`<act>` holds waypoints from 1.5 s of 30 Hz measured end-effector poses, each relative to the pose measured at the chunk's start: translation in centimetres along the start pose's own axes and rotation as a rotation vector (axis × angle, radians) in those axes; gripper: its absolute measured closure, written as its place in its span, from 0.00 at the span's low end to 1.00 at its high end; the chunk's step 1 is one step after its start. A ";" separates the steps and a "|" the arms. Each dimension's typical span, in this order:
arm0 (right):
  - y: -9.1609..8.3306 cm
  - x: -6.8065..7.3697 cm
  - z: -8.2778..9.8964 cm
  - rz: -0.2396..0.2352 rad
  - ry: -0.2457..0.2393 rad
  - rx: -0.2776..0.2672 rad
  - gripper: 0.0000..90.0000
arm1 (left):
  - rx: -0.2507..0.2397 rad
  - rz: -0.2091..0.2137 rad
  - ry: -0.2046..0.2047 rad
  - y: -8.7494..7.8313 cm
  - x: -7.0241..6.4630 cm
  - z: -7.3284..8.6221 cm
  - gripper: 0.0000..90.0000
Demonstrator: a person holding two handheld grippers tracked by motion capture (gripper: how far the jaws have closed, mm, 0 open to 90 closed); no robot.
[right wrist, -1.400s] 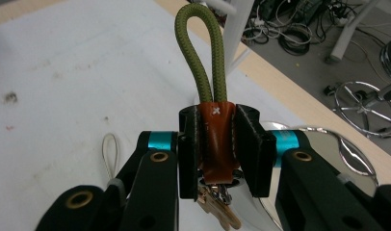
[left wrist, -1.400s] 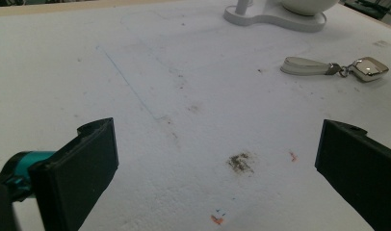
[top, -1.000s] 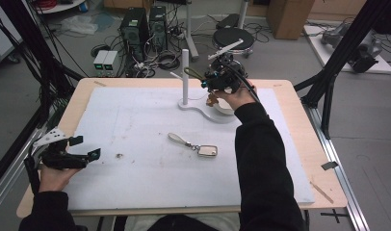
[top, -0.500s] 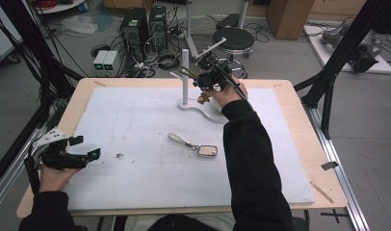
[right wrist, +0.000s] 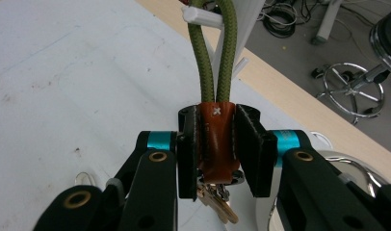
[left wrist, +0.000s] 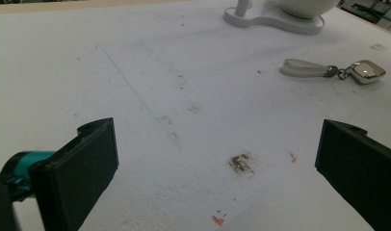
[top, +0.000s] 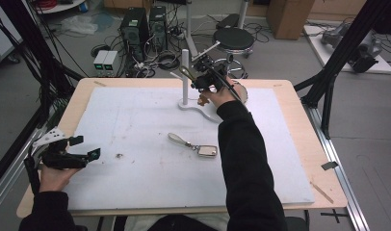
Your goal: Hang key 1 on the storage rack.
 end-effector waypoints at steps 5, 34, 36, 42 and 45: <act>1.6 0.2 0.3 0.011 0.025 0.040 0.78 | 0.001 0.001 -0.002 0.1 0.0 0.0 0.02; 0.4 -1.2 1.4 -0.081 0.073 0.078 0.01 | -0.007 -0.004 0.001 -0.1 0.0 0.0 0.02; 0.1 -1.3 1.7 -0.083 0.069 0.072 0.01 | -0.006 -0.006 0.001 -0.1 0.0 0.0 0.02; -0.3 -1.9 3.1 -0.095 0.082 0.082 0.01 | -0.002 -0.007 0.002 -0.1 0.0 0.0 0.02; -0.4 -2.1 3.7 -0.102 0.087 0.083 0.01 | -0.002 -0.007 0.001 -0.1 0.0 0.0 0.02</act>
Point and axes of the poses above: each handheld gripper's, and its own axes: y roughly forward along the jaws, z roughly out of its underside, x roughly to its left, the point moved 3 cm from there along y, roughly forward along the jaws, and after that the axes turned 12 degrees about z, right-handed, at the moved point
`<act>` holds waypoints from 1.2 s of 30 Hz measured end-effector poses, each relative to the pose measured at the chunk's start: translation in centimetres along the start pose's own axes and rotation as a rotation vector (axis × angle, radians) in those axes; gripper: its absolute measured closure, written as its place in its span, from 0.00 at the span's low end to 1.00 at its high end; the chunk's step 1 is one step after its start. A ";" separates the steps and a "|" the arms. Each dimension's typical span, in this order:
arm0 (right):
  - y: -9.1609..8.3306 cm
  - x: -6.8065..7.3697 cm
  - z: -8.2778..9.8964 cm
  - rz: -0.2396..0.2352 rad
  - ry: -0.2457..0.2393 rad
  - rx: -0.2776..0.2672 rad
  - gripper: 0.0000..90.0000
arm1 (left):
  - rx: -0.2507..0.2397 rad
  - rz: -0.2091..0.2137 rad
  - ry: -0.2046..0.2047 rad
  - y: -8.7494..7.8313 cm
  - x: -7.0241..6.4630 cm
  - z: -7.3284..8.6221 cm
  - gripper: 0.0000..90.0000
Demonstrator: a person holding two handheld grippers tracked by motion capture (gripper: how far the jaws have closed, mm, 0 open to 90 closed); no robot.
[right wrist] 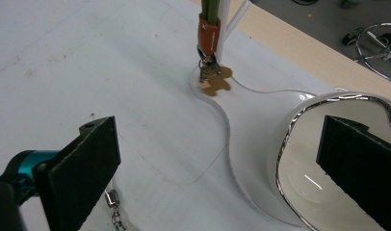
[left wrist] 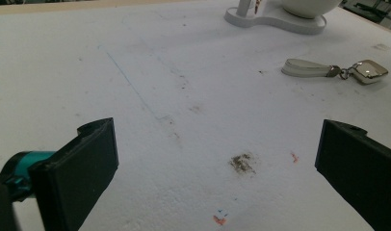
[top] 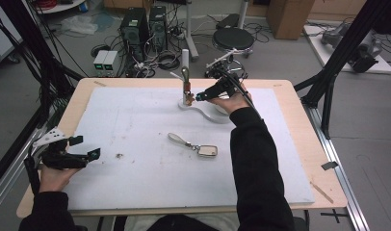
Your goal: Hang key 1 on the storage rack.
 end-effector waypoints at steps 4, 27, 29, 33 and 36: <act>0.2 -0.3 1.3 -0.015 0.027 0.001 0.01 | -0.002 -0.002 0.000 0.0 0.0 0.0 0.02; 2.3 1.6 4.8 -0.080 0.017 -0.003 0.01 | 0.002 -0.003 -0.001 0.0 0.0 0.0 0.02; 2.6 2.0 5.1 -0.087 0.010 0.006 0.01 | 0.004 -0.003 0.001 0.0 0.0 0.0 0.02; 3.2 2.7 5.3 -0.102 -0.006 0.013 0.01 | 0.003 -0.003 -0.001 0.0 0.0 0.0 0.02; 3.5 3.3 5.4 -0.107 -0.023 0.021 0.01 | 0.004 -0.004 -0.001 0.0 0.1 0.0 0.02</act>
Point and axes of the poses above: each handheld gripper's, and its own axes: y roughly forward along the jaws, z roughly out of its underside, x roughly to its left, the point moved 3 cm from there along y, roughly forward along the jaws, and after that the axes turned 12 degrees about z, right-handed, at the moved point
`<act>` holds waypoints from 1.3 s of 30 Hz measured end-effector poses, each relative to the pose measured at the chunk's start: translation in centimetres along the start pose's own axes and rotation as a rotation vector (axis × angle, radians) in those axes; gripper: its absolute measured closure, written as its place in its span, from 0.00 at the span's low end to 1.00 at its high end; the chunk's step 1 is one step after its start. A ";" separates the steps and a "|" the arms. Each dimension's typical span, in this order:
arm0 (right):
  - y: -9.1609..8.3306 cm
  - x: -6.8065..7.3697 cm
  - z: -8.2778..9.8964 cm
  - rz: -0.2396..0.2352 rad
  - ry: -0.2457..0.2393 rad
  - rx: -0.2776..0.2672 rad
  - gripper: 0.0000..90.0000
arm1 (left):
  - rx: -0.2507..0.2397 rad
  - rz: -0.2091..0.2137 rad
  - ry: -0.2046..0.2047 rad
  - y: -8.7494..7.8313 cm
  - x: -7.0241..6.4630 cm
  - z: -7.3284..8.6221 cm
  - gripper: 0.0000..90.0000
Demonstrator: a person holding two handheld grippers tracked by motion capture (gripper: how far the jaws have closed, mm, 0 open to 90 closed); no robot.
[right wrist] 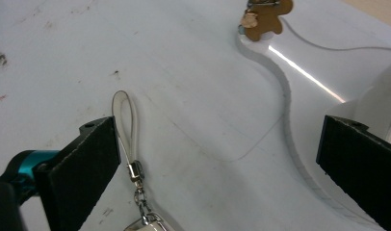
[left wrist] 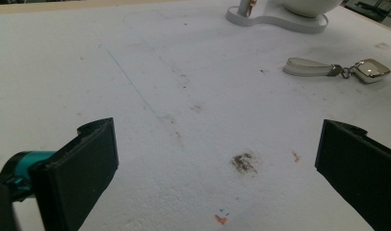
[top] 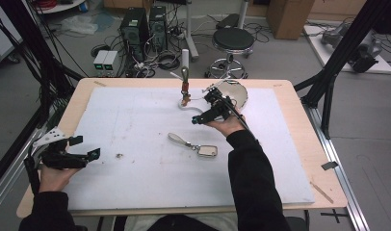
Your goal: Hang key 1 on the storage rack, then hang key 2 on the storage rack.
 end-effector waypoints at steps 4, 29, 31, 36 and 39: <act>0.5 0.9 0.2 -0.019 -0.014 0.007 0.01 | 0.001 0.000 0.000 0.1 0.0 0.0 0.02; 3.4 6.2 0.7 -0.084 -0.157 0.091 0.01 | 0.002 -0.003 0.000 0.0 0.1 0.1 0.02; 3.7 6.5 0.8 -0.090 -0.164 0.099 0.01 | 0.003 -0.002 0.000 0.0 0.1 0.1 0.02; 4.3 7.3 1.0 -0.100 -0.186 0.122 0.01 | 0.003 -0.002 0.000 0.0 0.1 0.1 0.02; 4.7 7.6 1.2 -0.104 -0.191 0.135 0.01 | 0.002 -0.003 0.000 0.0 0.1 0.1 0.02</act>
Point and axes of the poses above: each handheld gripper's, and its own axes: y roughly forward along the jaws, z roughly out of its underside, x roughly to its left, the point moved 3 cm from there along y, roughly forward along the jaws, and after that the axes turned 12 degrees about z, right-handed, at the moved point
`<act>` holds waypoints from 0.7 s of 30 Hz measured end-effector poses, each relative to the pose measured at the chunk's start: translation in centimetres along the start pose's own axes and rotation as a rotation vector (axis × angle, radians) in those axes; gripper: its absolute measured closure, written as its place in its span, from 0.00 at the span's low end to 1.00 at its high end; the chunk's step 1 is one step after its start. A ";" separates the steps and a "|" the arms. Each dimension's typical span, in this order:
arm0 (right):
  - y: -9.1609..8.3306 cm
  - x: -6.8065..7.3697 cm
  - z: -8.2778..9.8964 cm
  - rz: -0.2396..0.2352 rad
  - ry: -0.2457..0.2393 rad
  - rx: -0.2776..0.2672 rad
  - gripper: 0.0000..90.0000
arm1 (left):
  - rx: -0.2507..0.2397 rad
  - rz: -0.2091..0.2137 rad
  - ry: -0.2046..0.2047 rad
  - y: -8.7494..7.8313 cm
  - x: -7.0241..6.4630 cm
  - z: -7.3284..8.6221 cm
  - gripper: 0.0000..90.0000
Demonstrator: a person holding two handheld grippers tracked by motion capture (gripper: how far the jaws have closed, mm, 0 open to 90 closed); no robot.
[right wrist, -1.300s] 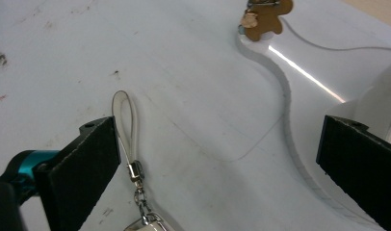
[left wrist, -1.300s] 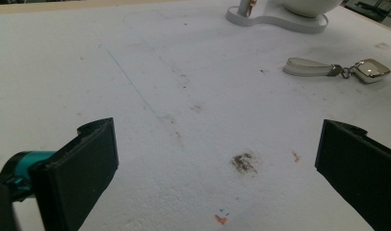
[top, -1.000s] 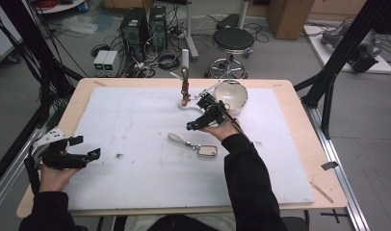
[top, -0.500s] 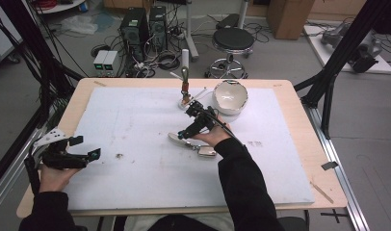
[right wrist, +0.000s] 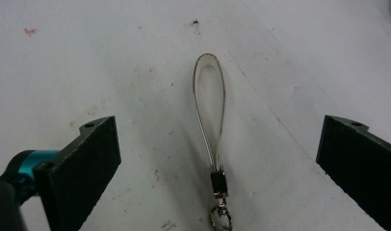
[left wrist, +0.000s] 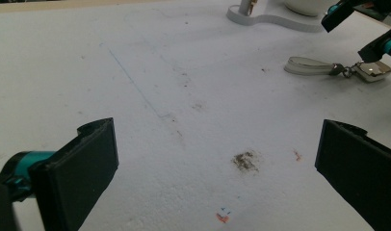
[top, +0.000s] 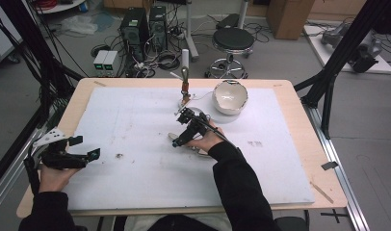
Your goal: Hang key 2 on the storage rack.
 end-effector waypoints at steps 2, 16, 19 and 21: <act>0.2 0.2 0.0 -0.003 -0.007 0.004 0.01 | 0.000 0.001 0.000 0.0 0.0 0.0 0.02; 2.1 1.2 0.2 0.010 -0.045 0.060 0.05 | 0.001 0.002 0.001 0.0 0.0 0.0 0.02; 2.4 1.2 0.3 0.019 -0.048 0.074 0.08 | 0.000 0.002 0.000 0.0 0.0 0.0 0.02; 2.4 1.3 0.3 0.030 -0.052 0.073 0.18 | 0.001 0.002 0.000 0.0 0.0 0.0 0.02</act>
Point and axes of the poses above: each handheld gripper's, and its own axes: y roughly forward along the jaws, z roughly out of its underside, x roughly to its left, the point moved 3 cm from there along y, roughly forward along the jaws, and after that the axes turned 12 degrees about z, right-handed, at the moved point
